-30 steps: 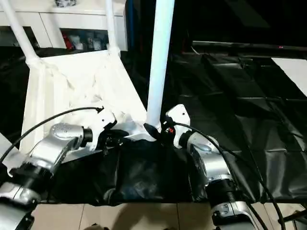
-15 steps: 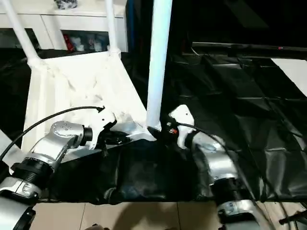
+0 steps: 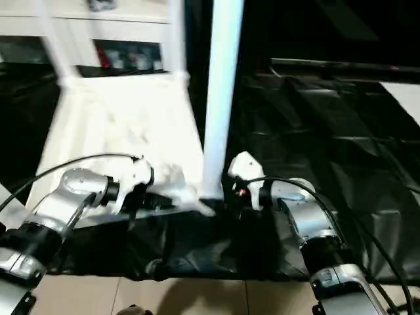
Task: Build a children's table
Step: Rotate leg to tighten
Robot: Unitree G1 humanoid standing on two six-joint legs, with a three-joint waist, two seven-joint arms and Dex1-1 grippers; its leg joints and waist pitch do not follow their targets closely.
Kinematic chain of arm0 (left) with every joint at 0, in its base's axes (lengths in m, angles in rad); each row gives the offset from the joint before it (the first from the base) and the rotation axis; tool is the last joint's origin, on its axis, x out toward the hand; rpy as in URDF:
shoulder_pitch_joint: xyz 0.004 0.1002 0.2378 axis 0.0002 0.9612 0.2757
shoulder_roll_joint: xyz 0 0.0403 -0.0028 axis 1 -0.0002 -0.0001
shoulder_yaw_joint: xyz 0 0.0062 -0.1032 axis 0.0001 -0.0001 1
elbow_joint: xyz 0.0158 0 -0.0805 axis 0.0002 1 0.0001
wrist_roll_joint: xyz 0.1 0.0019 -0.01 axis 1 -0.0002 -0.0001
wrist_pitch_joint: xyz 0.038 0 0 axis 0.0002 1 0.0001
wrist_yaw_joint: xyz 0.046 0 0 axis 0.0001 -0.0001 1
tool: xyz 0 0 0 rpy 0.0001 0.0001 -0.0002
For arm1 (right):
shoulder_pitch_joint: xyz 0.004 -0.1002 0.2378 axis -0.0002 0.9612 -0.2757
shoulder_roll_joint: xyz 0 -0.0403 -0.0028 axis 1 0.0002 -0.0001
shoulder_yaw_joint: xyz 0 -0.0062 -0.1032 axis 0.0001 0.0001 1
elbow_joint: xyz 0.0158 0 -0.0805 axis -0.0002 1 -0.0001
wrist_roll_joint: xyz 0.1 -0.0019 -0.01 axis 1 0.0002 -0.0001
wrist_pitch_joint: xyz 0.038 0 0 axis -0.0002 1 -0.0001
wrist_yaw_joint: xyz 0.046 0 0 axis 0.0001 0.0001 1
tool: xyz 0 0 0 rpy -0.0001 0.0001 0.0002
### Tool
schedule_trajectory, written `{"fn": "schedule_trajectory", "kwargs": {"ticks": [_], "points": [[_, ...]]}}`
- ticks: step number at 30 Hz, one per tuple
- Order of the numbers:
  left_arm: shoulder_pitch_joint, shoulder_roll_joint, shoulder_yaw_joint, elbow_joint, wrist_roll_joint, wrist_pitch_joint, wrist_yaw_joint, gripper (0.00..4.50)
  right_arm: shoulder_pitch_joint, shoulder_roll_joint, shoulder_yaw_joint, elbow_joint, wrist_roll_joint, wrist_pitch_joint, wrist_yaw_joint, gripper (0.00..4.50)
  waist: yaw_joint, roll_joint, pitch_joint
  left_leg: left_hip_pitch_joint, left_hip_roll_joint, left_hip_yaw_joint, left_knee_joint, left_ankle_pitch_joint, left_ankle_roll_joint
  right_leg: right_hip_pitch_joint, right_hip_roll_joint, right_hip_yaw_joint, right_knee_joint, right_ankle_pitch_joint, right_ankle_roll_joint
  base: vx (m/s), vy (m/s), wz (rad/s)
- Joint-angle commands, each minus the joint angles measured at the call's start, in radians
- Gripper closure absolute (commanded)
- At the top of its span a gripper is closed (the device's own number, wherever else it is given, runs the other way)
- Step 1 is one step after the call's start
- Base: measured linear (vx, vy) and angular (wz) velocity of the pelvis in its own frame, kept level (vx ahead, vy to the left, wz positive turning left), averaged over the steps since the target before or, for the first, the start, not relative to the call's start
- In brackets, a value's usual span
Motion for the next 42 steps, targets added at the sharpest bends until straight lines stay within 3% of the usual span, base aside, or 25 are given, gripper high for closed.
{"fn": "schedule_trajectory", "kwargs": {"ticks": [1,3,7,14,20,23,24,26,28,29,30,31,34,37,39,40,42], "points": [[0.014,-0.010,-0.039,-0.014,-0.008,-0.010,-0.053,4.47,-0.018,-0.019,0.010,0.003,0.002,-0.010,0.033,0.00,-0.002,0.003,-0.061,0.016,0.026,-0.007,-0.062,-0.264,0.029,0.049,-0.046,0.038,-0.061,-0.220,-0.225,0.000,0.000,0.00],[0.013,-0.007,-0.037,-0.015,-0.006,-0.013,-0.061,4.50,-0.018,-0.027,0.030,0.002,0.007,-0.007,0.084,0.27,0.002,0.002,-0.061,0.014,0.027,-0.008,-0.062,-0.269,0.029,0.051,-0.047,0.038,-0.062,-0.237,-0.219,0.000,0.000,0.00],[0.017,0.003,-0.038,-0.023,-0.007,-0.010,-0.073,4.50,-0.021,-0.029,0.046,0.010,0.003,-0.006,0.130,0.39,0.008,0.002,-0.063,0.012,0.026,-0.009,-0.062,-0.257,0.028,0.052,-0.048,0.037,-0.060,-0.236,-0.213,0.000,0.000,0.00],[0.021,0.011,-0.035,-0.028,-0.008,-0.005,-0.076,4.50,-0.030,-0.016,0.063,0.028,-0.005,-0.013,0.149,0.97,0.008,0.002,-0.064,0.012,0.026,-0.009,-0.061,-0.250,0.026,0.051,-0.046,0.037,-0.058,-0.220,-0.220,0.000,0.000,0.00],[0.022,-0.002,-0.010,-0.027,-0.022,0.003,-0.045,4.50,0.000,0.004,0.059,0.000,0.013,0.006,0.139,1.47,0.008,0.006,-0.064,0.013,0.026,-0.010,-0.063,-0.258,0.022,0.052,-0.046,0.037,-0.060,-0.227,-0.215,0.000,0.000,0.00],[0.013,-0.027,0.009,-0.014,-0.016,0.016,0.028,4.50,0.034,0.030,0.038,-0.016,0.035,0.013,0.103,1.67,0.009,0.009,-0.063,0.014,0.026,-0.010,-0.064,-0.268,0.019,0.051,-0.046,0.038,-0.062,-0.229,-0.214,0.000,0.000,0.00],[0.005,-0.048,0.023,-0.010,-0.015,0.039,0.079,4.50,0.048,0.061,0.013,-0.020,0.050,0.016,0.051,1.72,0.008,0.015,-0.061,0.016,0.026,-0.011,-0.065,-0.288,0.015,0.049,-0.046,0.037,-0.064,-0.252,-0.213,0.000,0.000,0.00],[-0.008,-0.084,0.034,0.000,0.004,0.060,0.170,4.50,0.055,0.105,-0.013,-0.003,0.036,0.019,-0.067,1.73,0.004,0.010,-0.055,0.018,0.024,-0.013,-0.069,-0.328,0.002,0.047,-0.048,0.037,-0.075,-0.330,-0.195,0.000,0.000,0.00],[-0.015,-0.109,0.037,0.004,0.016,0.074,0.223,4.50,0.054,0.135,-0.025,0.017,0.012,0.020,-0.162,1.74,-0.002,0.011,-0.054,0.024,0.019,-0.018,-0.071,-0.352,-0.015,0.046,-0.052,0.034,-0.088,-0.445,-0.153,0.000,0.000,0.00],[-0.017,-0.122,0.037,0.005,0.023,0.079,0.249,4.50,0.051,0.155,-0.033,0.032,-0.001,0.029,-0.223,1.74,-0.005,0.009,-0.053,0.021,0.019,-0.018,-0.072,-0.348,-0.017,0.045,-0.053,0.035,-0.089,-0.458,-0.144,0.000,0.000,0.00],[-0.023,-0.172,0.038,0.008,0.039,0.105,0.328,4.50,0.041,0.226,-0.065,0.071,-0.021,0.047,-0.398,1.75,-0.014,0.012,-0.048,0.020,0.019,-0.020,-0.075,-0.356,-0.025,0.042,-0.053,0.034,-0.095,-0.493,-0.129,0.000,0.000,0.00],[-0.024,-0.188,0.036,0.011,0.048,0.108,0.356,4.50,0.035,0.253,-0.076,0.084,-0.027,0.058,-0.462,1.75,-0.026,0.009,-0.049,0.022,0.013,-0.024,-0.074,-0.377,-0.030,0.043,-0.053,0.027,-0.101,-0.549,-0.108,0.000,0.000,0.00],[-0.036,-0.253,0.011,0.035,0.094,0.101,0.455,4.50,0.008,0.365,-0.100,0.121,-0.046,0.070,-0.654,1.75,-0.044,0.012,-0.050,0.020,0.010,-0.028,-0.073,-0.382,-0.022,0.040,-0.052,0.024,-0.111,-0.594,-0.075,0.000,0.000,0.00],[-0.039,-0.273,-0.008,0.043,0.111,0.092,0.470,4.50,-0.007,0.411,-0.092,0.126,-0.049,0.045,-0.674,1.75,-0.050,0.019,-0.049,0.023,0.010,-0.029,-0.073,-0.405,-0.012,0.033,-0.051,0.023,-0.117,-0.598,-0.071,0.000,0.000,0.00],[-0.040,-0.281,-0.021,0.042,0.122,0.085,0.467,4.50,-0.010,0.433,-0.077,0.111,-0.050,0.012,-0.652,1.75,-0.052,0.018,-0.049,0.022,0.012,-0.030,-0.075,-0.413,-0.010,0.033,-0.049,0.023,-0.117,-0.580,-0.073,0.000,0.000,0.00],[-0.039,-0.282,-0.023,0.041,0.121,0.085,0.462,4.50,-0.008,0.439,-0.074,0.100,-0.042,0.003,-0.629,1.20,-0.054,0.019,-0.050,0.020,0.013,-0.030,-0.078,-0.418,-0.008,0.036,-0.047,0.024,-0.113,-0.546,-0.084,0.000,0.000,0.00],[-0.028,-0.262,-0.018,0.018,0.107,0.073,0.418,4.50,0.005,0.426,-0.085,0.059,-0.004,0.023,-0.568,1.06,-0.056,0.013,-0.050,0.019,0.014,-0.028,-0.079,-0.418,-0.003,0.036,-0.047,0.025,-0.110,-0.521,-0.097,0.000,0.000,0.00]]}}
